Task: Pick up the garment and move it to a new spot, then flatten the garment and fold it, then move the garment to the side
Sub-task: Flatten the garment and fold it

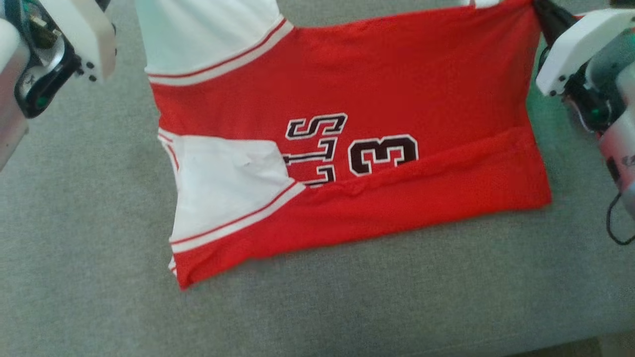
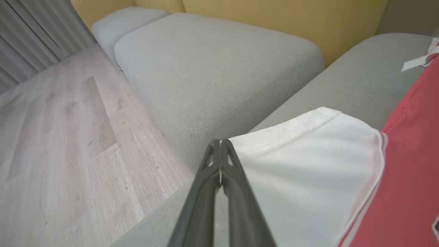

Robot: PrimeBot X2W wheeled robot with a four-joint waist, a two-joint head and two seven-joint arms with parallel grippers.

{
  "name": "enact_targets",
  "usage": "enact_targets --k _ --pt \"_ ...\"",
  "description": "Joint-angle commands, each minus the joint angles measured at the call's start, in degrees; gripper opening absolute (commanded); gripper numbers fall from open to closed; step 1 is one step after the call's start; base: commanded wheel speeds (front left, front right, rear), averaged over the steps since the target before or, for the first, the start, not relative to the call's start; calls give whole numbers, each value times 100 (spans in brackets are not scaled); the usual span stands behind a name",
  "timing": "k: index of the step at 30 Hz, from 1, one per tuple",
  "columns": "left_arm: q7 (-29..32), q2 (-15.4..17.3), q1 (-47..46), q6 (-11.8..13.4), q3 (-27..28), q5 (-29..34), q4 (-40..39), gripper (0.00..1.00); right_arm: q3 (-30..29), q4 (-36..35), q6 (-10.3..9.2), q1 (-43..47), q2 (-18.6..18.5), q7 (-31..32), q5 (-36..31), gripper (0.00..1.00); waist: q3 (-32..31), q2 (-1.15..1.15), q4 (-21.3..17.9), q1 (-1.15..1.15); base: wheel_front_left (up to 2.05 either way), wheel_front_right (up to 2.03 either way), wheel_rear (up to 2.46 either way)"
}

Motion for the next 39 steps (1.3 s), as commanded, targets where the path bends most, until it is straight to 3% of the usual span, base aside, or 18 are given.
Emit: enact_targets --k 1,9,21,39 --pt "-121 131 -458 11 265 15 10 0 14 -136 -4 -71 -115 -79 75 0 -99 0 27 0 0 0 0" --pt "-350 56 -135 11 63 -351 -236 0 266 -300 -4 262 -491 -6 329 0 -463 0 287 0 0 0 0" --pt "-752 804 1187 22 -81 -533 -1408 0 250 -718 -4 1460 -966 -380 698 0 -809 0 586 0 0 0 0" --pt "-1347 1306 3302 1087 -112 -421 -2774 0 -427 -1403 -4 3132 -1041 -510 501 0 -851 0 674 0 0 0 0"
